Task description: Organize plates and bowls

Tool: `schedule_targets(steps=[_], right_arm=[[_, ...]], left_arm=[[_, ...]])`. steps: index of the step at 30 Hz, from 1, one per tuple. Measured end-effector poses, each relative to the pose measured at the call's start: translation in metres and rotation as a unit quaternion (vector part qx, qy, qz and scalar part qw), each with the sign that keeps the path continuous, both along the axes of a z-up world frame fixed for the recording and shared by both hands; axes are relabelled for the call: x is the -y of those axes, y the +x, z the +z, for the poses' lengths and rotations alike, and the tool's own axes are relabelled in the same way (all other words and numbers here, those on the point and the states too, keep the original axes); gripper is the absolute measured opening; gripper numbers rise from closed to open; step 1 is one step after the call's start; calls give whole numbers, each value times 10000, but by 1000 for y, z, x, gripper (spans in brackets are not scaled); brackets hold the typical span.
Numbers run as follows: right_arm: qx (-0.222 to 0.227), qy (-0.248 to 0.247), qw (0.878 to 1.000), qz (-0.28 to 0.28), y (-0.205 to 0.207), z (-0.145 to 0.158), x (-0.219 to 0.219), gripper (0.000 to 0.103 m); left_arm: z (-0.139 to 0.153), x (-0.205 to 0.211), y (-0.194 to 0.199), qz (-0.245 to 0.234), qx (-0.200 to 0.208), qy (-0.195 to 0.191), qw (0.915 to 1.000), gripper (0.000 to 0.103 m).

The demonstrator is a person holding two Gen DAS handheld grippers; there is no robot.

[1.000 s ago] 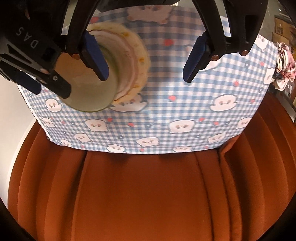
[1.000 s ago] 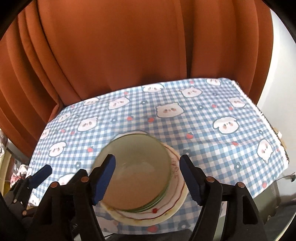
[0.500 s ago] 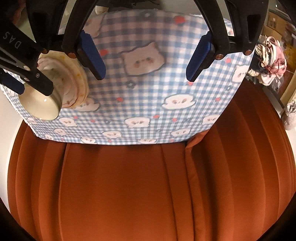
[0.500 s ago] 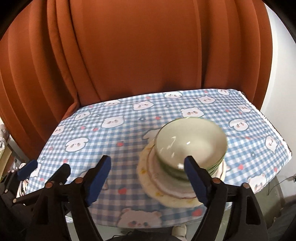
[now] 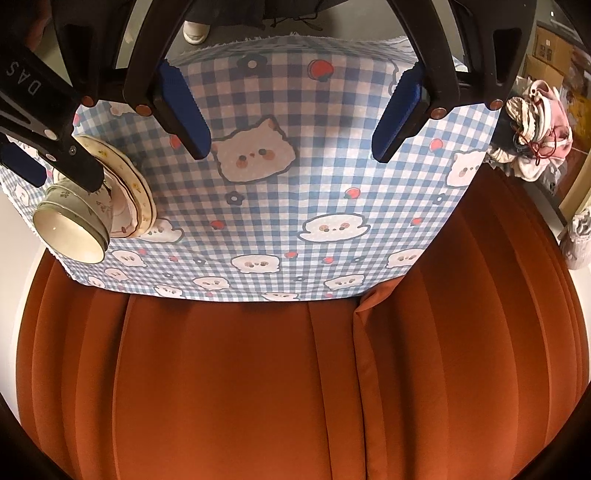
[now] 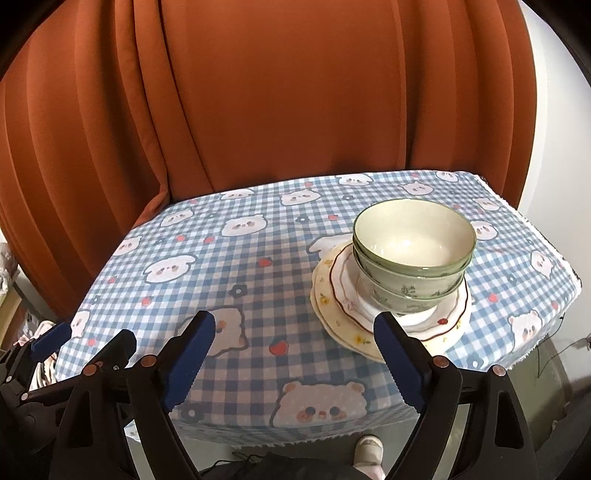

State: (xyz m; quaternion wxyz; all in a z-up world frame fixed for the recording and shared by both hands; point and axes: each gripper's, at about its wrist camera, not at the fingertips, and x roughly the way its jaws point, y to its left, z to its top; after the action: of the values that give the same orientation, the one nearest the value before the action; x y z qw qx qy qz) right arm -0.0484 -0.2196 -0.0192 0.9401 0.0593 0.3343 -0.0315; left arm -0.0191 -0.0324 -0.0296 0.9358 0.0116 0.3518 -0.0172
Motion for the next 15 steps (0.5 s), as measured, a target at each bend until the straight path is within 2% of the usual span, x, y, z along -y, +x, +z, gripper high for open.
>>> schedule_targets(steps=[15], right_arm=[[-5, -118, 9999, -57, -1, 3, 8, 90]], left_arm=[[4, -1, 0, 75, 76, -96, 9999, 90]])
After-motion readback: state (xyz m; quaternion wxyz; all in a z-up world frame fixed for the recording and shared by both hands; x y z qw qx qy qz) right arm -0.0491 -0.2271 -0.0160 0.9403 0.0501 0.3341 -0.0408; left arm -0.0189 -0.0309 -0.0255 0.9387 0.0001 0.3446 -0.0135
